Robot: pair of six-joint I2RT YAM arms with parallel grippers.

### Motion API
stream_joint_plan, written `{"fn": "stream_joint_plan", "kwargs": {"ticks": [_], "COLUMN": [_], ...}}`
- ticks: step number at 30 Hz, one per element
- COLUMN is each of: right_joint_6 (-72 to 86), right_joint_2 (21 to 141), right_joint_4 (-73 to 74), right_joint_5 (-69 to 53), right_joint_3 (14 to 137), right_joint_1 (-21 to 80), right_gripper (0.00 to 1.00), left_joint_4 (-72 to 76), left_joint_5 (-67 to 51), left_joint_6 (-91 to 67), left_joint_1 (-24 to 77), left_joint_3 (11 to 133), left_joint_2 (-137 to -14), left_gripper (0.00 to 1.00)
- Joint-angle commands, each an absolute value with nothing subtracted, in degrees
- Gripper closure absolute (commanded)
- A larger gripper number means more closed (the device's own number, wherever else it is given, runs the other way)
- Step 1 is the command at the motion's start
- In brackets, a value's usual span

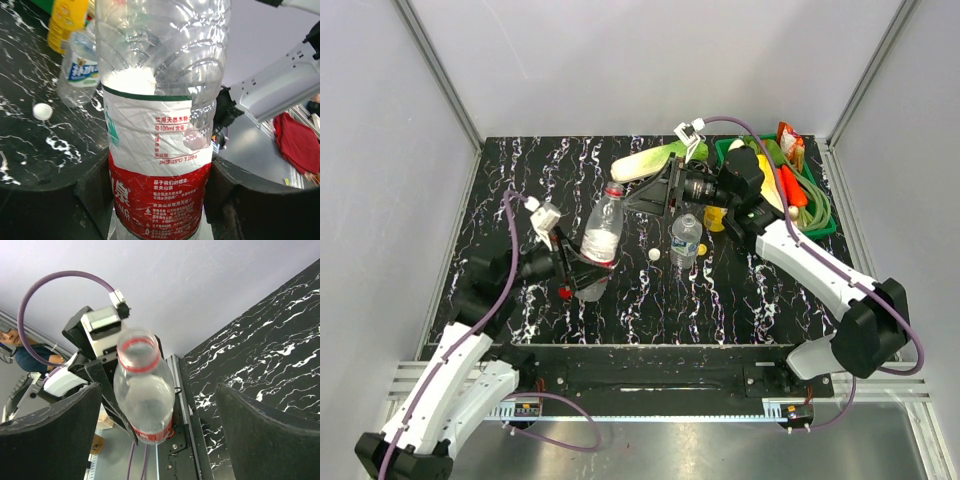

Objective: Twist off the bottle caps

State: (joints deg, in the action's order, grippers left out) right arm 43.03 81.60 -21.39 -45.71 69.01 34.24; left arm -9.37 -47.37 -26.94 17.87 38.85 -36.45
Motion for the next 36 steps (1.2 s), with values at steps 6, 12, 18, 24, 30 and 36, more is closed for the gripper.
{"fn": "stream_joint_plan", "kwargs": {"ticks": [6,12,18,24,30,36], "right_joint_6": [51.23,53.96,52.74,50.45,48.08,42.55], "right_joint_2": [82.88,83.67,84.02,83.76,83.23,81.57], "right_joint_4": [-32.33,-34.37,-32.43,-30.15,-28.22,-22.08], "right_joint_5": [-50.62,-52.91,-53.17,-53.35,-52.74,-50.89], "right_joint_3": [71.63,71.63,71.46,71.11,70.58,71.28], "right_joint_1": [34.37,34.45,34.45,34.45,34.45,34.45], "right_gripper": [0.09,0.36,0.57,0.87,1.0,1.0], "left_joint_4": [-5.98,-5.98,-5.98,-5.98,-6.24,-7.29], "left_joint_5": [-41.14,-39.64,-39.29,-38.5,-38.32,-36.39], "left_joint_6": [-24.7,-24.08,-23.91,-23.73,-23.64,-23.03], "left_joint_1": [28.2,29.62,29.62,29.79,29.79,29.79], "left_joint_3": [42.1,42.36,42.63,42.45,42.19,42.19], "left_joint_2": [-43.15,-44.12,-44.03,-43.77,-43.95,-43.51], "left_gripper": [0.36,0.36,0.36,0.36,0.35,0.11]}}
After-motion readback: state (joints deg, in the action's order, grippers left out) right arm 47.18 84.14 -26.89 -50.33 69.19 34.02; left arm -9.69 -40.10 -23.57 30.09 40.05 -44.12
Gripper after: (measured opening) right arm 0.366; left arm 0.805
